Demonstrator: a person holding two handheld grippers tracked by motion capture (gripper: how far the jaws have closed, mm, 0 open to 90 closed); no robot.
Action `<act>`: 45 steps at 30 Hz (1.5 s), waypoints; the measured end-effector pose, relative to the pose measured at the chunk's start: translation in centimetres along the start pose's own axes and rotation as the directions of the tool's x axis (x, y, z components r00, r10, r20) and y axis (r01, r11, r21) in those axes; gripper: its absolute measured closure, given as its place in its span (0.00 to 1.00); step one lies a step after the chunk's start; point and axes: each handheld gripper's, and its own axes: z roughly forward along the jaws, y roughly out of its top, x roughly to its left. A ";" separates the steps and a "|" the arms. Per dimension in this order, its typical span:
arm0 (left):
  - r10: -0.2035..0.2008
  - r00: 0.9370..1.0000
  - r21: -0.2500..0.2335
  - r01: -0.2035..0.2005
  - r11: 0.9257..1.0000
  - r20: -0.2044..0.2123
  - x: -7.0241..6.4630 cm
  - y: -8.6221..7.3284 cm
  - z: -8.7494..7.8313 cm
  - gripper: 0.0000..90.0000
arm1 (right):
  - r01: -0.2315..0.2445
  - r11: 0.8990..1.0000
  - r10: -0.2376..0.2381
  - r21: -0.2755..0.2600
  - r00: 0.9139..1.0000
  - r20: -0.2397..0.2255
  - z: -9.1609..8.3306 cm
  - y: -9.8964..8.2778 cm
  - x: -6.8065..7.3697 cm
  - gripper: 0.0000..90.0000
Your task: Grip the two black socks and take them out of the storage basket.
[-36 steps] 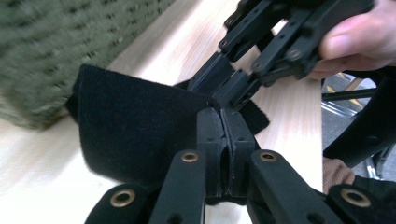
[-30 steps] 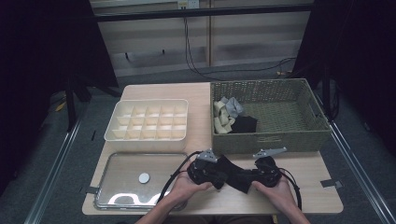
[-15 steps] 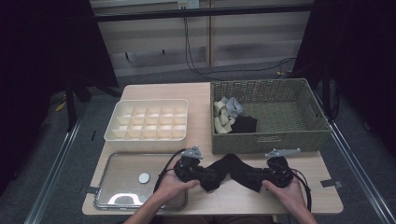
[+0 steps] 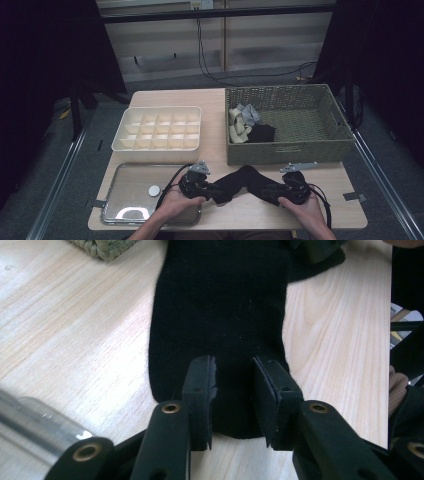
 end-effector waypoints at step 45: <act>-0.006 1.000 -0.033 0.006 0.999 -0.011 0.5 -1.2 -2.2 0.97 | 0.065 0.998 -0.065 0.002 0.998 0.009 3.9 4.4 0.4 0.61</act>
